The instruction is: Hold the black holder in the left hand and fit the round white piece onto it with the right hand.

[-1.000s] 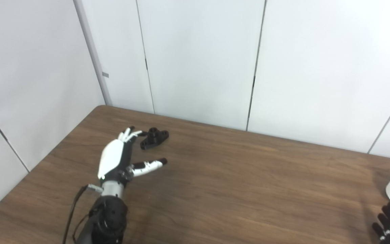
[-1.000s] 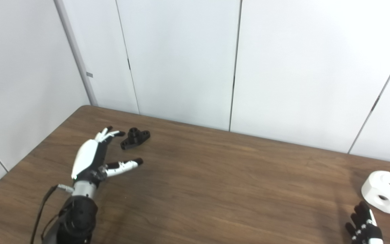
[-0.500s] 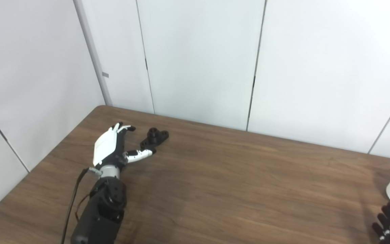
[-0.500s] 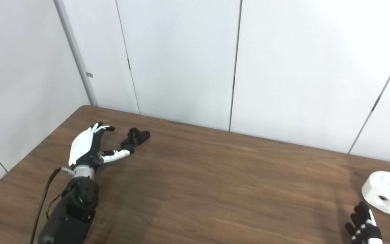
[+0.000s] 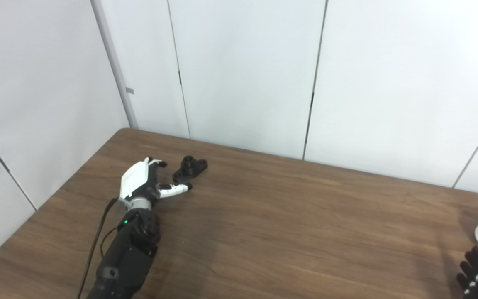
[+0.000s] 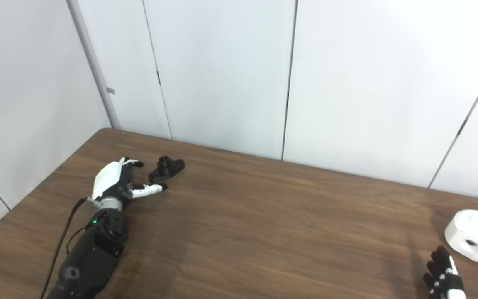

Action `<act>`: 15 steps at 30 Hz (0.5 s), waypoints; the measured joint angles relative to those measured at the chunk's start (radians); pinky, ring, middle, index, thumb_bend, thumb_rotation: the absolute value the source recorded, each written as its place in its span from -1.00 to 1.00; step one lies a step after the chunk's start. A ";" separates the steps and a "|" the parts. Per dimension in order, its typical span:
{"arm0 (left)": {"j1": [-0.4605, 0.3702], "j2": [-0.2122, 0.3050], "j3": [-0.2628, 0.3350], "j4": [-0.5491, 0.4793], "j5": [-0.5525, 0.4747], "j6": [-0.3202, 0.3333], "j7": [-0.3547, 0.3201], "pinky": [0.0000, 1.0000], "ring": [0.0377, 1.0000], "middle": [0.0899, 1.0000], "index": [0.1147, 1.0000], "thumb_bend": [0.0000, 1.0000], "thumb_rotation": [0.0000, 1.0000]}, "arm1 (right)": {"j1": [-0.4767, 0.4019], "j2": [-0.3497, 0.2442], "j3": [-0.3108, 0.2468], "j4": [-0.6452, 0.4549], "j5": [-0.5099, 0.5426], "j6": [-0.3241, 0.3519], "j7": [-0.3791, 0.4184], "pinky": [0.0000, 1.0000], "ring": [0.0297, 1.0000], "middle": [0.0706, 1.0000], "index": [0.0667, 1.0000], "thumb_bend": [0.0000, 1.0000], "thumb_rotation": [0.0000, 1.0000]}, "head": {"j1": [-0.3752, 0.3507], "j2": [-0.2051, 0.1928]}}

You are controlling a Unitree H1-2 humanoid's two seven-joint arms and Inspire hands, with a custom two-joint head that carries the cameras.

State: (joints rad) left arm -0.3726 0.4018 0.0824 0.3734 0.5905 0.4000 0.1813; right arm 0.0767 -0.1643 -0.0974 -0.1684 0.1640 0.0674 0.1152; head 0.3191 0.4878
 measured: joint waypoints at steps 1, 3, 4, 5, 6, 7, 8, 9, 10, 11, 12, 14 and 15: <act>-0.010 0.004 -0.004 0.013 -0.003 0.002 0.001 1.00 1.00 0.92 0.55 0.87 -0.19 | 0.000 0.000 0.000 0.000 0.000 0.000 0.000 1.00 1.00 1.00 1.00 0.10 1.00 | 0.000 0.000; -0.029 0.011 -0.017 0.041 -0.006 0.002 0.006 1.00 1.00 0.92 0.54 0.87 -0.20 | 0.000 0.000 0.000 -0.001 0.001 0.000 0.000 1.00 1.00 1.00 1.00 0.09 1.00 | -0.005 -0.002; -0.037 0.014 -0.022 0.056 -0.007 0.003 0.007 1.00 1.00 0.91 0.54 0.87 -0.20 | 0.000 0.000 0.000 -0.001 0.001 0.000 0.000 1.00 1.00 1.00 1.00 0.10 1.00 | -0.006 0.000; -0.045 0.016 -0.027 0.069 -0.009 0.003 0.007 1.00 1.00 0.92 0.54 0.87 -0.20 | 0.001 0.001 0.000 -0.002 0.001 0.000 0.000 1.00 1.00 1.00 1.00 0.11 1.00 | -0.009 -0.002; -0.053 0.017 -0.032 0.083 -0.011 0.004 0.008 1.00 1.00 0.92 0.54 0.87 -0.20 | 0.002 0.002 0.000 -0.003 0.001 0.000 0.000 1.00 1.00 1.00 1.00 0.11 1.00 | -0.009 -0.002; -0.057 0.017 -0.035 0.088 -0.012 0.005 0.008 1.00 1.00 0.92 0.54 0.87 -0.21 | 0.002 0.003 0.000 -0.003 0.001 0.000 0.000 1.00 1.00 1.00 1.00 0.10 1.00 | -0.011 -0.002; -0.061 0.017 -0.038 0.093 -0.013 0.005 0.009 1.00 1.00 0.92 0.54 0.87 -0.22 | 0.003 0.004 0.000 -0.004 0.001 0.000 -0.001 1.00 1.00 1.00 1.00 0.09 1.00 | -0.011 -0.002; -0.067 0.017 -0.042 0.104 -0.014 0.005 0.012 1.00 1.00 0.91 0.53 0.87 -0.22 | 0.003 0.004 0.000 -0.004 0.001 0.000 -0.002 1.00 1.00 1.00 1.00 0.08 1.00 | -0.014 0.000; -0.072 0.017 -0.044 0.113 -0.014 0.005 0.015 1.00 1.00 0.92 0.53 0.86 -0.22 | 0.003 0.004 0.000 -0.004 0.001 0.000 -0.002 1.00 1.00 1.00 1.00 0.08 1.00 | -0.014 0.000; -0.075 0.017 -0.047 0.114 -0.014 0.006 0.016 1.00 1.00 0.92 0.53 0.85 -0.24 | 0.005 0.004 0.000 -0.005 0.001 0.001 -0.003 1.00 1.00 1.00 1.00 0.08 1.00 | -0.014 0.002; -0.077 0.017 -0.051 0.115 -0.016 0.006 0.016 1.00 1.00 0.91 0.53 0.84 -0.26 | 0.007 0.005 0.000 -0.008 0.000 0.001 -0.004 1.00 1.00 1.00 1.00 0.08 1.00 | -0.014 0.002; -0.083 0.017 -0.058 0.123 -0.021 0.006 0.021 1.00 1.00 0.91 0.52 0.85 -0.26 | 0.011 0.006 0.001 -0.013 -0.003 0.001 -0.005 1.00 1.00 1.00 1.00 0.08 1.00 | -0.015 0.005; -0.085 0.017 -0.061 0.125 -0.024 0.006 0.024 1.00 1.00 0.91 0.53 0.85 -0.24 | 0.013 0.006 0.001 -0.014 -0.004 0.001 -0.004 1.00 1.00 1.00 1.00 0.09 1.00 | -0.015 0.005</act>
State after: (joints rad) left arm -0.4578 0.4191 0.0210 0.4979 0.5666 0.4060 0.2048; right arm 0.0896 -0.1583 -0.0967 -0.1828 0.1605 0.0687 0.1107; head 0.3037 0.4924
